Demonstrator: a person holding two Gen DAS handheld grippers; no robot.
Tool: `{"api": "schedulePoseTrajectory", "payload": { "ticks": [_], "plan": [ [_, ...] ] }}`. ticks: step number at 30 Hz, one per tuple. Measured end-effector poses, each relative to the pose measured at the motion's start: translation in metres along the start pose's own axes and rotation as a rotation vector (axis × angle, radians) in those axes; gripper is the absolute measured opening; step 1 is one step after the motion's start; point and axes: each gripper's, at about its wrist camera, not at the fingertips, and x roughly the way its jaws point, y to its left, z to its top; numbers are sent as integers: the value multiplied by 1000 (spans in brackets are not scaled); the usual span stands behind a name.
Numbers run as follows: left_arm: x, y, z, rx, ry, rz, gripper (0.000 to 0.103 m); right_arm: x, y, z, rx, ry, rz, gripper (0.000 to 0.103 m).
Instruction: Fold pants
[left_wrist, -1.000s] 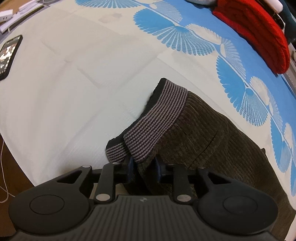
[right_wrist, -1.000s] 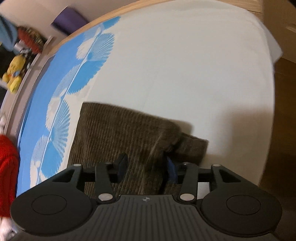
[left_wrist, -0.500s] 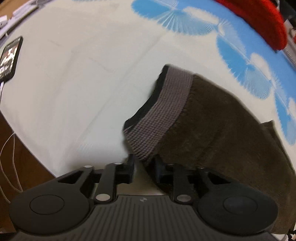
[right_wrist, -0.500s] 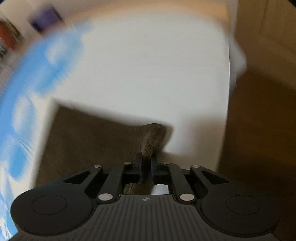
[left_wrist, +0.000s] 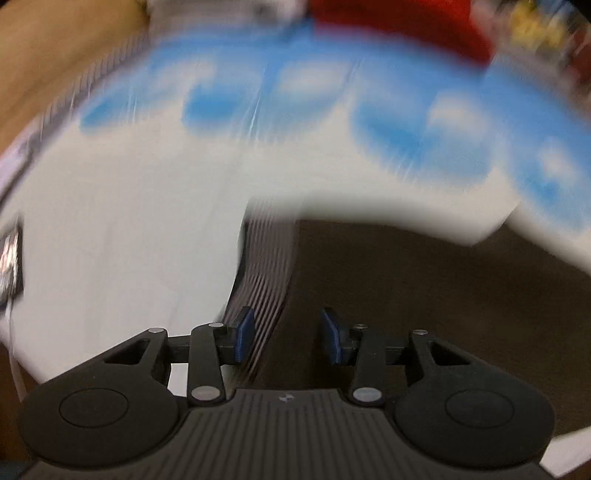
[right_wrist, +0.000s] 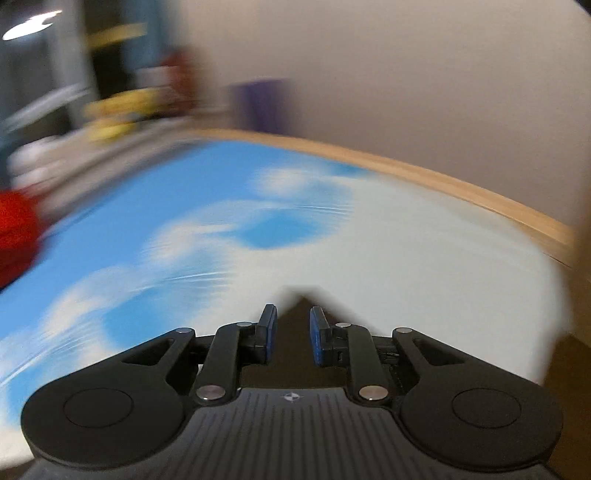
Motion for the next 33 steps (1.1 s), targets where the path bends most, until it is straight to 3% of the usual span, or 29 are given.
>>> {"api": "schedulePoseTrajectory", "payload": {
  "ticks": [2,6,14,18,22,26,30,33],
  "plan": [
    [19,15,-5,-73,112,31,46,-3,49,-4,-126,10,180,21],
    [-1,20,-1,-88,25,25,47,-8,139,-23,-349,95,451,21],
    [-21,7,6,-74,-62,25,47,-25,284,-74,-635,212,731,18],
    [-26,-6,12,-32,-113,22,47,-42,344,-101,-682,272,807,16],
    [-21,-11,17,-27,-117,42,47,-33,384,-128,-719,415,869,18],
    [-29,-17,21,12,-176,146,47,-17,415,-158,-780,521,866,42],
    [-30,-17,26,12,-183,117,47,-4,433,-190,-888,604,825,46],
    [-27,-19,27,21,-167,102,47,2,439,-194,-889,628,820,44]
  ]
}}
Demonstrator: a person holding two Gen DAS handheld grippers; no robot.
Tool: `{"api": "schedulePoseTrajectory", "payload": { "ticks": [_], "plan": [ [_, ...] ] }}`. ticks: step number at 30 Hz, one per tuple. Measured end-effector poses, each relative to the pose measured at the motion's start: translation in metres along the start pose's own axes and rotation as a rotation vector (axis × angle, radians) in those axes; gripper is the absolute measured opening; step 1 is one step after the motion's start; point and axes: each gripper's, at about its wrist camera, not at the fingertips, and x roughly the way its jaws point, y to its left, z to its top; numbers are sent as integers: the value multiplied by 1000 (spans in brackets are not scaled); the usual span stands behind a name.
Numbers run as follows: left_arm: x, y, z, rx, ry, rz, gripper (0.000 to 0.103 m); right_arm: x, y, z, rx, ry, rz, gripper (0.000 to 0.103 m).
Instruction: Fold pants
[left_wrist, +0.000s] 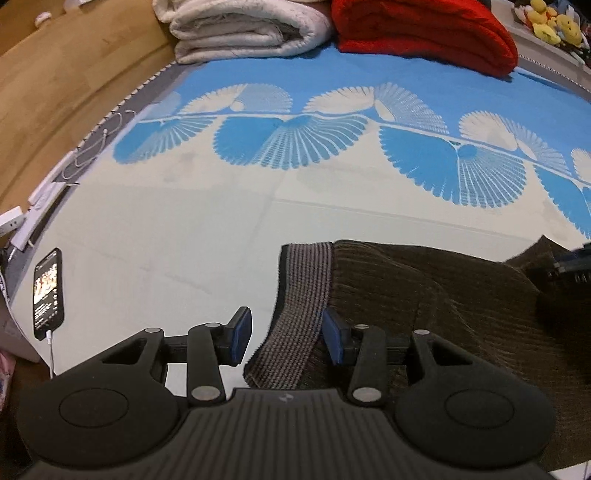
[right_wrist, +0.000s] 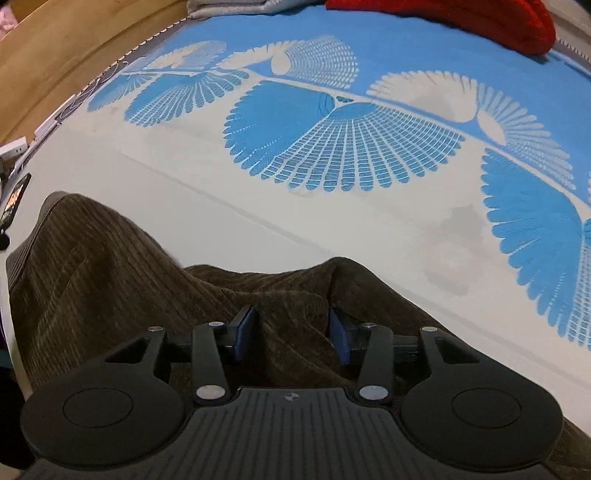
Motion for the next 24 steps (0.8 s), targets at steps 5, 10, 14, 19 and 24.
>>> {"api": "schedulePoseTrajectory", "payload": {
  "ticks": [5,10,14,19,24],
  "plan": [
    [2,-1,2,-2,-3,-15,47,-17,-2,22,6,-136,2,11],
    [3,-2,2,-3,9,-32,47,-16,-8,25,13,-219,-152,3],
    [2,0,2,-10,12,-39,47,-24,-21,23,70,-214,-169,5],
    [-1,-1,2,-10,7,-44,47,-45,-33,25,82,-196,-42,35],
    [-3,-3,0,-3,7,-50,47,-39,-24,15,-60,-43,30,44]
  ]
}}
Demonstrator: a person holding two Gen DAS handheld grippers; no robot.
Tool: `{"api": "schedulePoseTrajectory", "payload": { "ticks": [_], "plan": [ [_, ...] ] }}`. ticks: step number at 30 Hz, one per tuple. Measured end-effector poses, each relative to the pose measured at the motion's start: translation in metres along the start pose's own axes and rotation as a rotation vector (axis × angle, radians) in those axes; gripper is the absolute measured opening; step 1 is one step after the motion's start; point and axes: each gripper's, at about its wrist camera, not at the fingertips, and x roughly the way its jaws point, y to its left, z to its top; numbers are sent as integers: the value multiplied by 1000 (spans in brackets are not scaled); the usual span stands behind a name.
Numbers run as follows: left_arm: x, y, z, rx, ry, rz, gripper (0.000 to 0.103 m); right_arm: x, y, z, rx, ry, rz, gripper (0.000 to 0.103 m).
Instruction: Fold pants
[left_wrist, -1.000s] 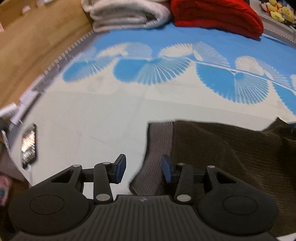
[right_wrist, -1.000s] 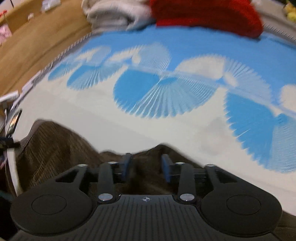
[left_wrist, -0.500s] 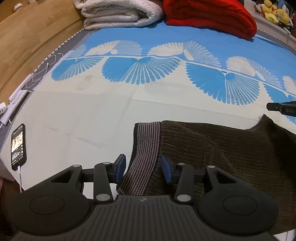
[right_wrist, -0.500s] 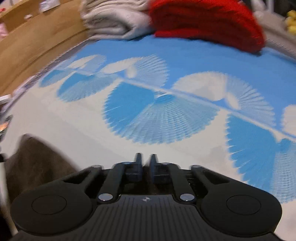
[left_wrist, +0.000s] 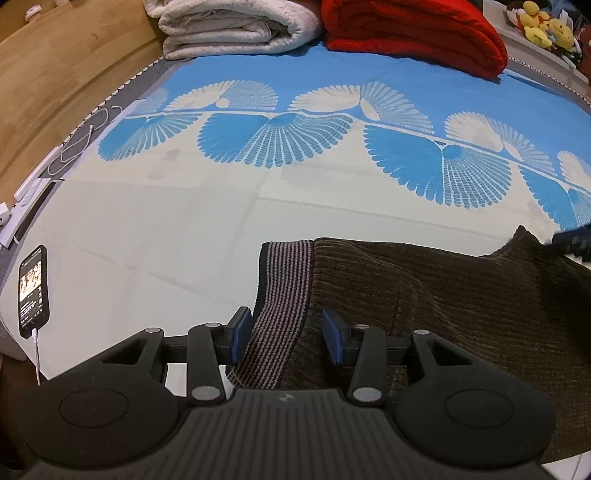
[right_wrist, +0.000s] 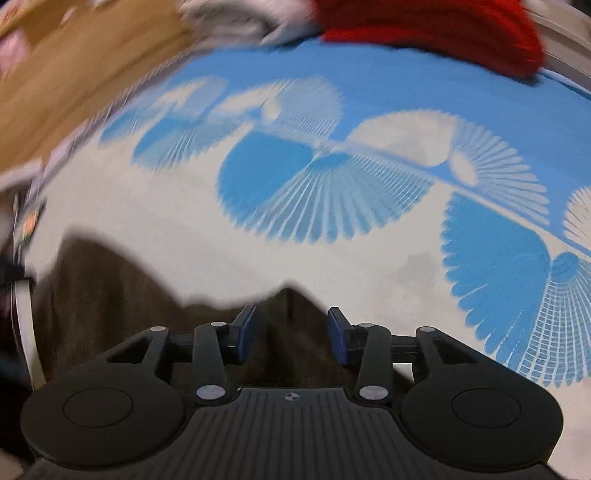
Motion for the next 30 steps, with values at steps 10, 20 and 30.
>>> {"api": "schedulePoseTrajectory", "payload": {
  "ticks": [10,20,30],
  "plan": [
    [-3,-4,2,10,-8,-3,47,21,29,-15,-249,27,-147,3],
    [-6,-21,3,51,-5,-87,47,-37,-41,-38,-63,-40,-533,4],
    [-12,-87,-33,254,54,-281,47,-239,-146,-173,512,-452,-659,12]
  ]
}}
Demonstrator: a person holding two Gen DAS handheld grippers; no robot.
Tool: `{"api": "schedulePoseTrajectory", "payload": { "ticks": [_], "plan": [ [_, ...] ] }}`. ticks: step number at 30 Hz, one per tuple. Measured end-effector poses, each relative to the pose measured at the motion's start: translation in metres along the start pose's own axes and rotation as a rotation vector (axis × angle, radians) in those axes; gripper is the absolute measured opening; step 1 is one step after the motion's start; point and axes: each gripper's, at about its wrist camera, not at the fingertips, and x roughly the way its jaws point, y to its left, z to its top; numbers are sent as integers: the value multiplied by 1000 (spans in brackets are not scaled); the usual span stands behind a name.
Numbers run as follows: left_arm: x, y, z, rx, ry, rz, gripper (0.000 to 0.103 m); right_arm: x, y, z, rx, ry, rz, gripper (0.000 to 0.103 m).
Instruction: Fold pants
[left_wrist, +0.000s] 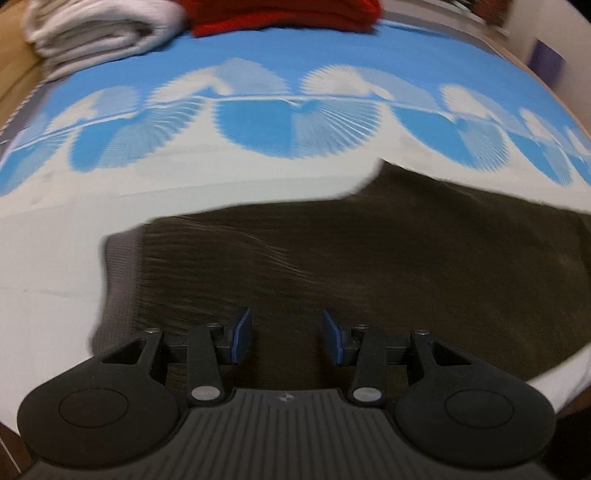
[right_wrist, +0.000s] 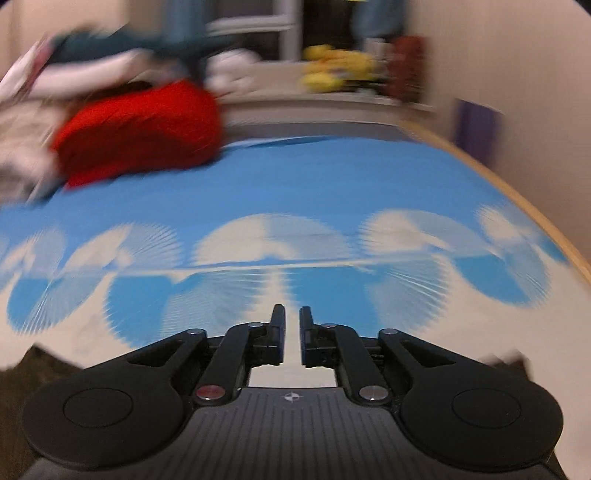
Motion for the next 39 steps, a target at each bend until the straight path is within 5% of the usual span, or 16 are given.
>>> {"api": "schedulePoseTrajectory", "payload": {
  "ticks": [4,11,20,27,33,36,39],
  "plan": [
    [13,-19,-11,16,61,-29,47,-39,-102,-31,246,-5,-92,21],
    [22,-47,-15,98,81,68,47,-74,-256,-141,863,81,-263,33],
    [19,-71,2,106,52,56,47,-45,-283,-207,1116,252,-189,35],
    [23,-72,1,129,57,60,47,-25,-278,-195,1112,205,-210,36],
    [18,-57,7,75,42,58,47,-35,-263,-178,1077,138,-271,22],
    [12,-49,8,55,23,47,47,-49,-222,-141,857,42,-297,21],
    [6,-40,6,37,6,46,47,-67,-130,-103,365,-94,-318,21]
  ]
}}
